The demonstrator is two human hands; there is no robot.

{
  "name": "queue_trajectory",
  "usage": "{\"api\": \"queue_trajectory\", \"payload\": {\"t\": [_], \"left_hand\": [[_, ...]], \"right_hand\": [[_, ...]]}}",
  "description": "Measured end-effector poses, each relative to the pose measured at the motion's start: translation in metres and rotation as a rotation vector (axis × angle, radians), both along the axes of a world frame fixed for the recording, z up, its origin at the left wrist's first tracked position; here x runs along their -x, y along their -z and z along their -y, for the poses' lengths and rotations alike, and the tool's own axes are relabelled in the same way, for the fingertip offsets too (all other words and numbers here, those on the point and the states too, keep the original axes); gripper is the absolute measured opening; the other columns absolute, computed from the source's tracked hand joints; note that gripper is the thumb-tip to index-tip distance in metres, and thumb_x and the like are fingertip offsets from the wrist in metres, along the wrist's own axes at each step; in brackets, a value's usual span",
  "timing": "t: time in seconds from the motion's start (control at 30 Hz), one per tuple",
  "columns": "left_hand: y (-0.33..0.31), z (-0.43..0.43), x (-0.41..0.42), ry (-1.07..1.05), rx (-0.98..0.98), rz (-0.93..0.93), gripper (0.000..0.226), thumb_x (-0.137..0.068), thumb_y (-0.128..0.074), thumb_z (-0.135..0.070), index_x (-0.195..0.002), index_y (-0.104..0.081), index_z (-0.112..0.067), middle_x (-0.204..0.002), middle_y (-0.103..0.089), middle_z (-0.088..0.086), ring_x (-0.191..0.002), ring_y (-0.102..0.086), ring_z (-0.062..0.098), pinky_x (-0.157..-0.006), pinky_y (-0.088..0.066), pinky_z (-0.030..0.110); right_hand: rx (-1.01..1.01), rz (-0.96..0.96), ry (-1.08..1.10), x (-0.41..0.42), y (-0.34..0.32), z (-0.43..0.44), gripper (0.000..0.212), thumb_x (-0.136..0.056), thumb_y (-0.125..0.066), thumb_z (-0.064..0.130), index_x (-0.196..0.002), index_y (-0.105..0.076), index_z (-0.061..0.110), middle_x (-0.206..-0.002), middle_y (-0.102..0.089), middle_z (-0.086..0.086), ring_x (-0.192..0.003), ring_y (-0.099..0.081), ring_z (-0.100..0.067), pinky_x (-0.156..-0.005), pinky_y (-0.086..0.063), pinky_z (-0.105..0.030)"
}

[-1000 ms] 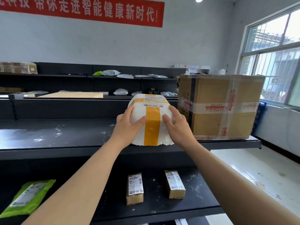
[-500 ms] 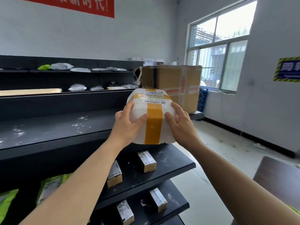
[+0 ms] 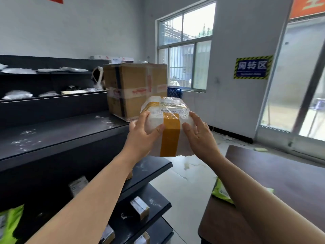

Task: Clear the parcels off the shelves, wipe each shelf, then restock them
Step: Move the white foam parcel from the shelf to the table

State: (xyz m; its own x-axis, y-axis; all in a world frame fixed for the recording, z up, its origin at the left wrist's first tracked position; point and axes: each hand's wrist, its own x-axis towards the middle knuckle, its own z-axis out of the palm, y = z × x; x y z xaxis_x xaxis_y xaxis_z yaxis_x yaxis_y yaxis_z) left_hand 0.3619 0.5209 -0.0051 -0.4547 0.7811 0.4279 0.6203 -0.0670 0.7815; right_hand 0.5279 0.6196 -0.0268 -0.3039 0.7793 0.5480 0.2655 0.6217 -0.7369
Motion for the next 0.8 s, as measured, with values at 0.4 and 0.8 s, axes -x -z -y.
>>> {"api": "queue_trajectory", "payload": {"t": [0.4, 0.8], "left_hand": [[0.046, -0.098, -0.144, 0.289, 0.087, 0.064, 0.073, -0.078, -0.059, -0.065, -0.139, -0.025, -0.045, -0.134, -0.032, 0.002, -0.109, -0.045, 0.023, -0.082, -0.05, 0.035], [0.1, -0.223, -0.323, 0.495, 0.221, 0.151, 0.088, -0.072, -0.069, -0.061, -0.146, -0.025, -0.042, -0.129, -0.034, 0.001, -0.111, -0.046, 0.021, -0.088, -0.049, 0.034]], "right_hand": [[0.042, 0.019, 0.292, -0.17, 0.046, -0.048, 0.058, -0.093, -0.048, 0.054, -0.146, -0.034, 0.033, -0.142, -0.041, -0.006, -0.128, -0.041, -0.02, -0.095, -0.03, -0.028], [0.135, 0.069, 0.474, -0.36, 0.094, -0.127, 0.053, -0.094, -0.051, 0.047, -0.143, -0.034, 0.038, -0.138, -0.039, -0.002, -0.118, -0.037, -0.01, -0.092, -0.033, -0.029]]}}
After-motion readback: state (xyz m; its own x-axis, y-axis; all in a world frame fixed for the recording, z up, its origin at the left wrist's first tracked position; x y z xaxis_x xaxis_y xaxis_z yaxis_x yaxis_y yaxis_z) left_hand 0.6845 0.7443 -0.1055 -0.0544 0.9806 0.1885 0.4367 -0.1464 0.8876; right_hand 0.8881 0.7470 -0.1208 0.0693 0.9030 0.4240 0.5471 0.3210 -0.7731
